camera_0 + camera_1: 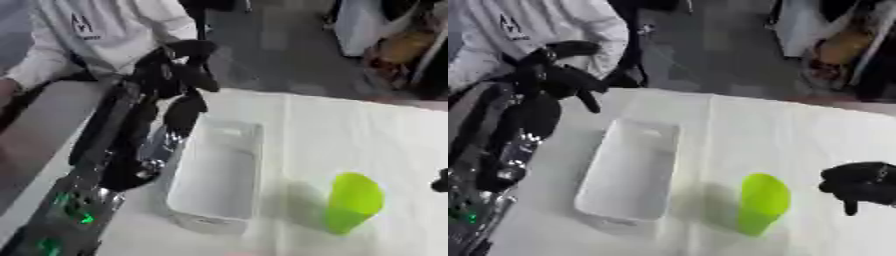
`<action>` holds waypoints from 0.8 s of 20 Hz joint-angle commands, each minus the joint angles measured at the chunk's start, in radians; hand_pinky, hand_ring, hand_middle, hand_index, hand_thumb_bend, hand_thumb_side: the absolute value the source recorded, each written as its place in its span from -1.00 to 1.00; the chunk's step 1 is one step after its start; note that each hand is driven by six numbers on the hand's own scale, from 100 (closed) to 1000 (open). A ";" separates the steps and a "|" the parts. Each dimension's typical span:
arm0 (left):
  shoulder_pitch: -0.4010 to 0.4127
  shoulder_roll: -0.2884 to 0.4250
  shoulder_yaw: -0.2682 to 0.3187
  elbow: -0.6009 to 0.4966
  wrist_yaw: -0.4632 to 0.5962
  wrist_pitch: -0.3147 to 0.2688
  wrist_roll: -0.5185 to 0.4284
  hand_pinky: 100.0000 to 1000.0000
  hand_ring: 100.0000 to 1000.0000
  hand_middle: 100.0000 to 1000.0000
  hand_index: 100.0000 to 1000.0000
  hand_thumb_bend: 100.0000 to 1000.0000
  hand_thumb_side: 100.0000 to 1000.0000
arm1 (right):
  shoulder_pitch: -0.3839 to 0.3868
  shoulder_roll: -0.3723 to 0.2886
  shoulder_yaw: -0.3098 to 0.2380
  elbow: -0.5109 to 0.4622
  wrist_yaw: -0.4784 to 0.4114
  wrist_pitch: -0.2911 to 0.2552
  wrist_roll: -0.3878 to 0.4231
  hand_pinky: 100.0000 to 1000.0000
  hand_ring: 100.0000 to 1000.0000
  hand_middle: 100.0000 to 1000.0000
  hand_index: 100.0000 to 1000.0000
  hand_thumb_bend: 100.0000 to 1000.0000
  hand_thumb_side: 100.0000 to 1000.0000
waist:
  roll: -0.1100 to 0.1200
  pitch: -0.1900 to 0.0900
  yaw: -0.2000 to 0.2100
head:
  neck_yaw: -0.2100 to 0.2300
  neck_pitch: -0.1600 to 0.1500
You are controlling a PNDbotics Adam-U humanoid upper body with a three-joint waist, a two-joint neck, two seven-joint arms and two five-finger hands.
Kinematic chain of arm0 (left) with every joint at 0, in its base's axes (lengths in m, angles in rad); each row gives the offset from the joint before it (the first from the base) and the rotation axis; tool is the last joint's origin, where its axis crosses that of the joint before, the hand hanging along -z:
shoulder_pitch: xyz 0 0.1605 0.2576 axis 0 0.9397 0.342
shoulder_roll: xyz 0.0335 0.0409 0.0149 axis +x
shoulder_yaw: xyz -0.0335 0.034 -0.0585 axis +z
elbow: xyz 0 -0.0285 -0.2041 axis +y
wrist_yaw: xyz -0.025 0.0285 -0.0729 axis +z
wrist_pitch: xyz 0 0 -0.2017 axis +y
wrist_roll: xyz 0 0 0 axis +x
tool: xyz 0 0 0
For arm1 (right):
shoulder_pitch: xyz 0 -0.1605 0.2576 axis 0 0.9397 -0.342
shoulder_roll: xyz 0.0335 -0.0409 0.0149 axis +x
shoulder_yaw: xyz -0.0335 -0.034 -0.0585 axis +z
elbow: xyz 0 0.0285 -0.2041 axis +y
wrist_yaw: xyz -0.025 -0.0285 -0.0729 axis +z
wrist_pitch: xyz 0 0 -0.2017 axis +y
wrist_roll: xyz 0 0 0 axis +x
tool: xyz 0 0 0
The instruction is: Pick up objects on the table and place them in the box.
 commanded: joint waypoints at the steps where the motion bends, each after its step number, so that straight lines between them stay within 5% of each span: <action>1: -0.016 0.012 0.005 -0.014 -0.002 -0.002 0.001 -0.18 0.12 0.64 0.28 -0.63 0.43 | -0.004 -0.016 -0.009 -0.016 0.003 0.001 0.005 -0.52 0.23 0.48 0.58 -0.48 0.56 | -0.001 -0.022 0.001 | -0.002 -0.016; 10: -0.015 0.015 0.004 -0.014 -0.002 0.000 0.000 -0.18 0.13 0.64 0.28 -0.63 0.43 | 0.002 -0.021 0.006 -0.016 0.016 0.012 0.034 -0.52 0.24 0.50 0.60 -0.41 0.60 | -0.006 -0.025 0.016 | -0.007 -0.029; 16: -0.013 0.018 0.001 -0.014 -0.001 0.003 -0.004 -0.18 0.13 0.64 0.28 -0.63 0.43 | 0.003 -0.118 0.072 -0.016 0.121 0.048 0.191 -0.26 0.42 0.74 0.79 -0.10 0.80 | -0.018 -0.032 0.030 | -0.017 -0.036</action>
